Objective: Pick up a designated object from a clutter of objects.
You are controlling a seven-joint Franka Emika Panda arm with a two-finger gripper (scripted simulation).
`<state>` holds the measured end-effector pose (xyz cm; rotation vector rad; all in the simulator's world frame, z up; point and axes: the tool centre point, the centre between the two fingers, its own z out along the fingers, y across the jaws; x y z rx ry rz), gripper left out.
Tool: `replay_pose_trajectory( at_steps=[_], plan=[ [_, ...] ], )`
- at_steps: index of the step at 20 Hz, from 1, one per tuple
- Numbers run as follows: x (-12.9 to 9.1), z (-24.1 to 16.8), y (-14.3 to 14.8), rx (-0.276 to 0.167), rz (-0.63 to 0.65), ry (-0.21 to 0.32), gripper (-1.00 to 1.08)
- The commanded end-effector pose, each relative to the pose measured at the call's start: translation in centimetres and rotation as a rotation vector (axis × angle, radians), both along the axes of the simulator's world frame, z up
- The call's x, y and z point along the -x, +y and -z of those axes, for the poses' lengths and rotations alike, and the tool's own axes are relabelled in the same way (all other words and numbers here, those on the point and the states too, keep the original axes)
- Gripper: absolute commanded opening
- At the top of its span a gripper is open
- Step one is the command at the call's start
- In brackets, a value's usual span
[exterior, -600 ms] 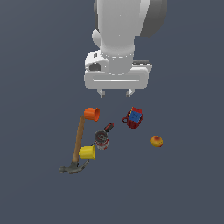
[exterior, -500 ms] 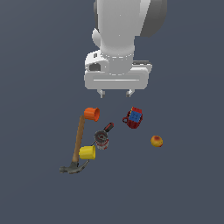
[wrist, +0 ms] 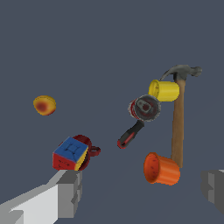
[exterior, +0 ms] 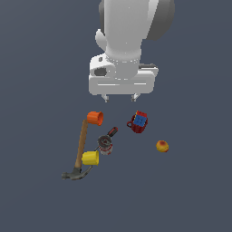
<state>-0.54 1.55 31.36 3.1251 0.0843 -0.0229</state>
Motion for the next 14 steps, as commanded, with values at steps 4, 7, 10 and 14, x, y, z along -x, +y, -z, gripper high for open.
replay_pose_trajectory(
  at_steps=[4,7,10,14],
  plan=[
    [0.0,0.2,0.2,0.0,0.004,0.0,1.0],
    [0.1,0.8,0.6,0.001,0.018,-0.001,1.0],
    [0.3,1.6,1.2,0.001,0.039,-0.002,1.0],
    [0.6,3.2,2.4,0.001,0.077,-0.005,1.0]
  ],
)
